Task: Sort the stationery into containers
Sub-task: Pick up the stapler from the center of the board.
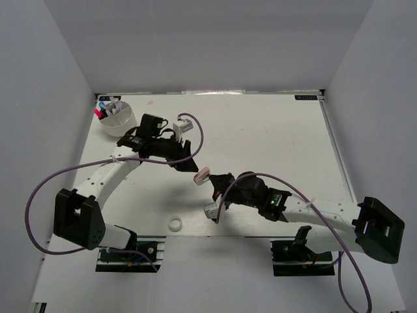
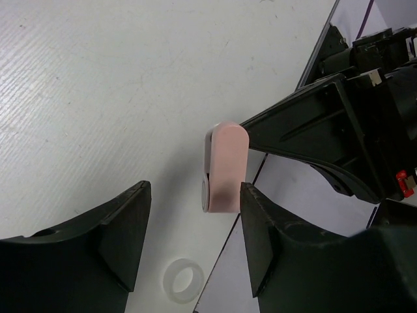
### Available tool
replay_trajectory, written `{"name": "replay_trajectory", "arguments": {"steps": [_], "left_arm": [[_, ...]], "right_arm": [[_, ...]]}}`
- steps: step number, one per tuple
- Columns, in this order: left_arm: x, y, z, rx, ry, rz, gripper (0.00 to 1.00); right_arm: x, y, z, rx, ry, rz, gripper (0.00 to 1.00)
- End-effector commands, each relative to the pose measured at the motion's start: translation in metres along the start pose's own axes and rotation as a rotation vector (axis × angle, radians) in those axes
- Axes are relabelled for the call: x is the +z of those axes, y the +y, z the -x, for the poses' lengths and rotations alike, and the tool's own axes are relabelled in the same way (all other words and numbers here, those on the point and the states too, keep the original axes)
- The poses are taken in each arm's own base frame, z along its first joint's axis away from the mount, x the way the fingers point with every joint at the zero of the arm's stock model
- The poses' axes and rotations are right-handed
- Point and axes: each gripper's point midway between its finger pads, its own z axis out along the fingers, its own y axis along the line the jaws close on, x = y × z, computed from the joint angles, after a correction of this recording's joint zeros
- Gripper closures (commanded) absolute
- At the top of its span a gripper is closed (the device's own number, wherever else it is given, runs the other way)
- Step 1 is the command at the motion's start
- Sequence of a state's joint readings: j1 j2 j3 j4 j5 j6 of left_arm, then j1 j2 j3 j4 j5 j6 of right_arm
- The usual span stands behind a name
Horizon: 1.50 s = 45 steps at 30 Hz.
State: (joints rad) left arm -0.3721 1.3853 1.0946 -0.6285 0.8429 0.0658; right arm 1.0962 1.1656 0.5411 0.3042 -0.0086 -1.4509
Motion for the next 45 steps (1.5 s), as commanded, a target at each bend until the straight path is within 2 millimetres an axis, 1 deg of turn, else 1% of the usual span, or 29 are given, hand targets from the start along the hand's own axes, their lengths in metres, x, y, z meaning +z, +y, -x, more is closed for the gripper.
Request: {"name": "replay_trajectory", "arguments": {"steps": [1, 2, 10, 12, 19, 23, 26, 30, 31, 33, 36, 37, 40, 42, 43, 45], "left_arm": [[0.004, -0.008, 0.006, 0.053, 0.007, -0.012, 0.33], [0.004, -0.010, 0.006, 0.053, 0.007, -0.021, 0.33], [0.008, -0.031, 0.005, 0.066, 0.020, -0.118, 0.27], [0.009, -0.031, 0.005, 0.063, 0.021, -0.119, 0.27], [0.016, -0.022, 0.003, 0.074, 0.048, -0.071, 0.27], [0.018, -0.018, 0.009, 0.090, 0.050, -0.041, 0.31], [0.021, -0.016, 0.006, 0.092, 0.063, -0.028, 0.35], [0.021, -0.020, 0.004, 0.084, 0.064, -0.053, 0.46], [0.021, -0.022, 0.002, 0.078, 0.067, -0.063, 0.51], [0.022, -0.023, 0.000, 0.068, 0.070, -0.079, 0.52], [0.022, -0.024, -0.003, 0.065, 0.075, -0.081, 0.46], [0.022, -0.023, -0.003, 0.064, 0.076, -0.081, 0.40], [0.024, -0.027, -0.005, 0.068, 0.082, -0.091, 0.37], [0.024, -0.026, -0.005, 0.071, 0.082, -0.089, 0.38], [0.024, -0.026, -0.004, 0.072, 0.081, -0.088, 0.41], [0.024, -0.025, -0.004, 0.075, 0.081, -0.085, 0.42]], "right_arm": [[-0.001, -0.032, 0.004, -0.003, 0.007, -0.091, 1.00], [0.000, -0.034, 0.008, 0.004, -0.002, -0.090, 1.00], [0.002, -0.031, 0.011, -0.001, -0.010, -0.083, 1.00], [0.003, -0.029, 0.011, -0.001, -0.009, -0.077, 1.00], [0.003, -0.031, 0.014, 0.000, -0.017, -0.080, 1.00], [0.004, -0.033, 0.016, -0.001, -0.021, -0.084, 1.00], [0.003, -0.033, 0.016, -0.003, -0.022, -0.085, 1.00], [0.003, -0.034, 0.015, -0.004, -0.017, -0.091, 1.00], [0.003, -0.033, 0.016, -0.007, -0.019, -0.089, 1.00], [0.004, -0.033, 0.014, -0.011, -0.011, -0.095, 1.00], [0.004, -0.035, 0.013, -0.009, -0.005, -0.102, 1.00], [0.004, -0.034, 0.012, -0.006, -0.002, -0.099, 1.00], [0.004, -0.034, 0.014, -0.001, -0.010, -0.095, 1.00], [0.004, -0.033, 0.014, -0.002, -0.011, -0.092, 1.00], [0.004, -0.033, 0.015, -0.003, -0.014, -0.091, 1.00], [0.004, -0.035, 0.015, -0.004, -0.014, -0.094, 1.00]]}}
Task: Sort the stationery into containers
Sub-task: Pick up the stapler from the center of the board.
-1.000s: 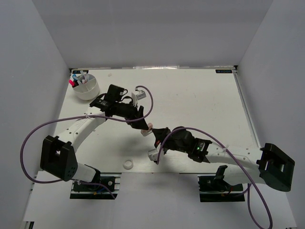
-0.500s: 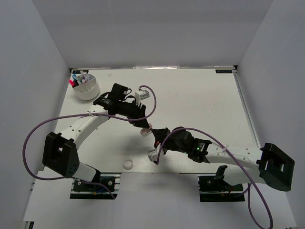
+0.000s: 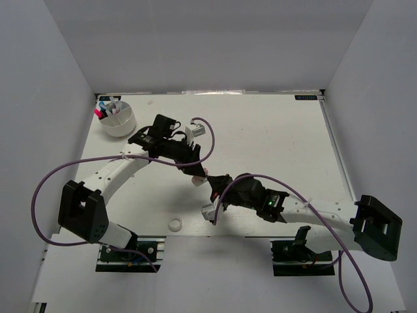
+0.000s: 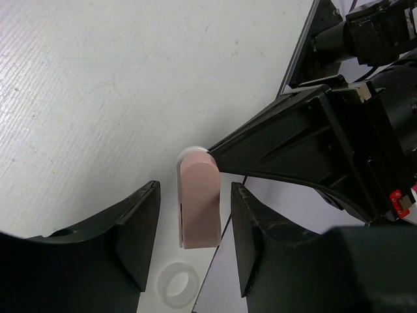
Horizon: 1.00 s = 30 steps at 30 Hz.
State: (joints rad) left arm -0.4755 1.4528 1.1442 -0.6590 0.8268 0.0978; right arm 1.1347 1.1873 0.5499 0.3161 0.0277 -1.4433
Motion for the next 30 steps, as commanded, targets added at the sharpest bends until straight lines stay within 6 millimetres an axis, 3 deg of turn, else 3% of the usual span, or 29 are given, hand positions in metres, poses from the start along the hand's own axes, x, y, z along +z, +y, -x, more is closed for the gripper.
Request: {"name": "replay_trajectory", "arguments": {"steps": [1, 4, 8, 11, 12, 14, 15, 17, 20, 24, 25, 26, 28, 29, 30], "left_arm": [[0.000, -0.006, 0.003, 0.024, -0.004, -0.028, 0.43], [0.001, -0.008, 0.001, 0.033, 0.006, -0.028, 0.45], [0.000, -0.007, 0.002, 0.032, 0.003, -0.014, 0.63], [0.001, -0.005, 0.001, 0.026, 0.002, -0.007, 0.70], [0.001, -0.005, 0.001, 0.022, 0.002, -0.003, 0.76], [0.002, -0.002, 0.002, -0.011, -0.004, 0.018, 0.88], [-0.003, 0.006, 0.006, -0.032, -0.025, 0.041, 0.99], [-0.006, 0.010, 0.007, -0.071, -0.039, 0.060, 1.00], [-0.016, 0.020, 0.013, -0.056, -0.067, 0.135, 1.00], [-0.044, 0.053, 0.028, -0.128, -0.139, 0.297, 1.00], [-0.062, 0.081, 0.032, -0.157, -0.165, 0.430, 1.00], [-0.076, 0.096, 0.042, -0.158, -0.183, 0.504, 1.00], [-0.112, 0.145, 0.041, -0.204, -0.178, 0.734, 1.00], [-0.121, 0.157, 0.036, -0.236, -0.148, 0.778, 1.00], [-0.138, 0.165, 0.055, -0.236, -0.176, 0.827, 1.00]], "right_arm": [[0.000, -0.035, 0.006, 0.003, -0.013, -0.096, 1.00], [0.001, -0.037, 0.006, -0.003, -0.012, -0.100, 1.00], [0.000, -0.037, 0.005, -0.005, -0.008, -0.106, 1.00], [-0.001, -0.041, 0.004, 0.001, -0.003, -0.126, 1.00], [-0.001, -0.041, 0.004, 0.010, -0.001, -0.132, 0.86], [-0.004, -0.053, 0.003, 0.072, 0.005, -0.191, 0.46], [-0.005, -0.060, 0.001, 0.094, 0.015, -0.212, 0.20], [-0.008, -0.063, -0.004, 0.142, 0.037, -0.231, 0.11], [-0.017, -0.068, -0.013, 0.219, 0.075, -0.264, 0.11], [-0.031, -0.060, -0.029, 0.392, 0.129, -0.259, 0.11], [-0.038, -0.066, -0.042, 0.443, 0.164, -0.272, 0.11], [-0.038, -0.052, -0.047, 0.541, 0.186, -0.231, 0.11], [-0.040, -0.050, -0.064, 0.628, 0.230, -0.205, 0.11], [-0.040, -0.044, -0.067, 0.703, 0.242, -0.186, 0.11], [-0.034, -0.028, -0.070, 0.746, 0.268, -0.113, 0.11]]}}
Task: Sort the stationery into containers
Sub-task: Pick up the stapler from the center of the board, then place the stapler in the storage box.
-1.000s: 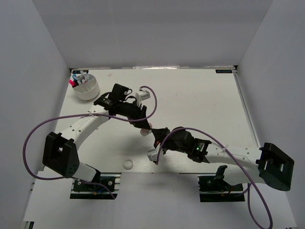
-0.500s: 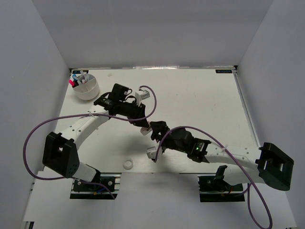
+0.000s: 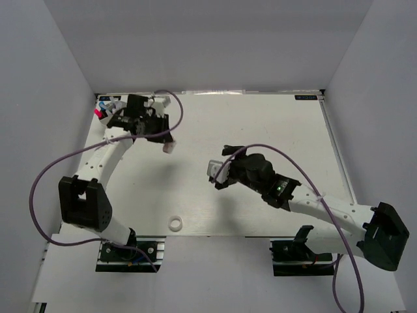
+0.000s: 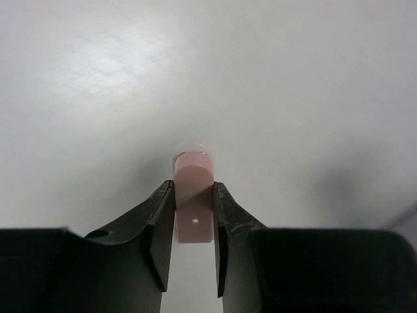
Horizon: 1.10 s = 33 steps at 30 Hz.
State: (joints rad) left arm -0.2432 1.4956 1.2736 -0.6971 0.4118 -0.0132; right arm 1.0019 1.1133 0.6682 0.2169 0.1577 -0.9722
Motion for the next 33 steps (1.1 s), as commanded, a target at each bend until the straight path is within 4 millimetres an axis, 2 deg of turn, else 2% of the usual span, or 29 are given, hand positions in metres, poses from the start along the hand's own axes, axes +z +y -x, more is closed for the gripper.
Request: {"name": "replay_trajectory", "arguments": {"steps": [1, 2, 3, 4, 5, 6, 8, 9, 11, 12, 14, 16, 20, 26, 29, 31, 32, 33], "left_arm": [[-0.028, 0.077, 0.052, -0.003, -0.075, 0.312, 1.00], [-0.023, 0.091, 0.054, -0.024, -0.051, 0.337, 1.00], [-0.035, 0.098, 0.078, -0.017, -0.105, 0.369, 1.00], [-0.041, 0.109, 0.087, -0.005, -0.121, 0.423, 1.00], [-0.045, 0.122, 0.097, -0.002, -0.143, 0.466, 1.00], [-0.055, 0.125, 0.113, 0.021, -0.184, 0.503, 1.00], [-0.068, 0.151, 0.123, 0.035, -0.203, 0.614, 1.00], [-0.063, 0.158, 0.124, 0.043, -0.190, 0.634, 1.00], [-0.075, 0.177, 0.136, 0.061, -0.213, 0.681, 1.00], [-0.071, 0.182, 0.138, 0.078, -0.208, 0.687, 1.00], [-0.074, 0.193, 0.147, 0.082, -0.229, 0.713, 1.00], [-0.074, 0.210, 0.149, 0.074, -0.223, 0.742, 1.00], [-0.067, 0.229, 0.144, 0.066, -0.214, 0.771, 1.00], [-0.051, 0.242, 0.139, 0.079, -0.187, 0.761, 1.00], [-0.045, 0.247, 0.141, 0.106, -0.186, 0.760, 0.99], [-0.049, 0.252, 0.144, 0.117, -0.187, 0.770, 0.99], [-0.042, 0.257, 0.142, 0.120, -0.171, 0.769, 1.00], [-0.044, 0.258, 0.148, 0.129, -0.178, 0.774, 1.00]], "right_arm": [[0.002, -0.011, -0.020, 0.263, 0.116, 0.046, 0.11], [0.005, -0.009, -0.023, 0.291, 0.142, 0.075, 0.11], [0.009, -0.001, -0.035, 0.355, 0.197, 0.118, 0.12], [0.013, -0.005, -0.035, 0.383, 0.204, 0.130, 0.12], [0.016, -0.025, -0.032, 0.412, 0.198, 0.102, 0.12], [0.020, -0.024, -0.038, 0.449, 0.216, 0.121, 0.12], [0.025, -0.035, -0.033, 0.474, 0.200, 0.118, 0.12], [0.027, -0.037, -0.040, 0.499, 0.214, 0.113, 0.12], [0.029, -0.038, -0.036, 0.517, 0.188, 0.139, 0.12], [0.030, -0.037, -0.037, 0.523, 0.192, 0.143, 0.12], [0.030, -0.037, -0.039, 0.528, 0.193, 0.147, 0.12], [0.029, -0.035, -0.044, 0.517, 0.208, 0.155, 0.12], [0.027, -0.032, -0.049, 0.513, 0.228, 0.170, 0.12], [0.030, -0.027, -0.055, 0.503, 0.245, 0.187, 0.12], [0.032, -0.025, -0.059, 0.504, 0.260, 0.198, 0.13], [0.032, -0.024, -0.059, 0.503, 0.260, 0.205, 0.13], [0.033, -0.023, -0.057, 0.501, 0.257, 0.210, 0.13], [0.033, -0.022, -0.058, 0.499, 0.260, 0.215, 0.14]]}}
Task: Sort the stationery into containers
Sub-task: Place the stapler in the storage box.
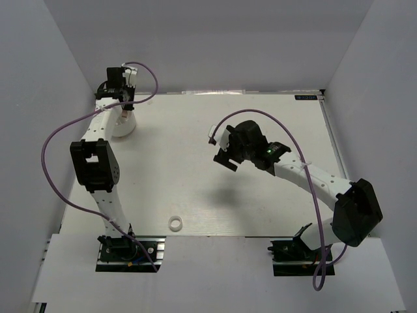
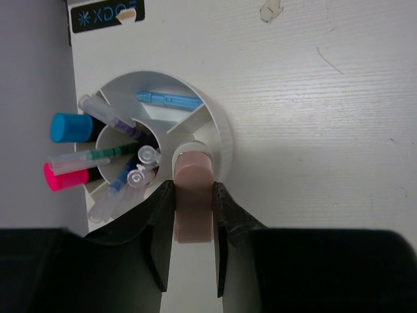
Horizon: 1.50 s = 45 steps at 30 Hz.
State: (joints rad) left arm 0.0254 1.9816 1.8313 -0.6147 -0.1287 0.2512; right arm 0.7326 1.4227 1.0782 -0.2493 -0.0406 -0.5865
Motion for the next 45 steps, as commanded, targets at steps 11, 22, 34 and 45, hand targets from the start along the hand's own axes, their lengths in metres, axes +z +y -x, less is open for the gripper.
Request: {"name": "replay_trajectory", "arguments": {"steps": [11, 22, 34, 45], "left_arm": [[0.010, 0.016, 0.024, 0.076, -0.046, 0.039, 0.95], [0.017, 0.013, 0.009, 0.094, -0.013, 0.035, 0.87], [0.022, 0.017, 0.007, 0.113, -0.004, 0.058, 0.84], [0.035, 0.018, -0.004, 0.117, 0.034, 0.078, 0.77]], "right_arm": [[0.000, -0.009, 0.015, -0.021, -0.022, 0.002, 0.14], [0.002, -0.006, 0.012, -0.026, -0.017, 0.011, 0.15], [0.004, -0.004, 0.008, -0.030, -0.009, 0.020, 0.15], [0.003, -0.002, 0.007, -0.033, -0.005, 0.023, 0.15]]}}
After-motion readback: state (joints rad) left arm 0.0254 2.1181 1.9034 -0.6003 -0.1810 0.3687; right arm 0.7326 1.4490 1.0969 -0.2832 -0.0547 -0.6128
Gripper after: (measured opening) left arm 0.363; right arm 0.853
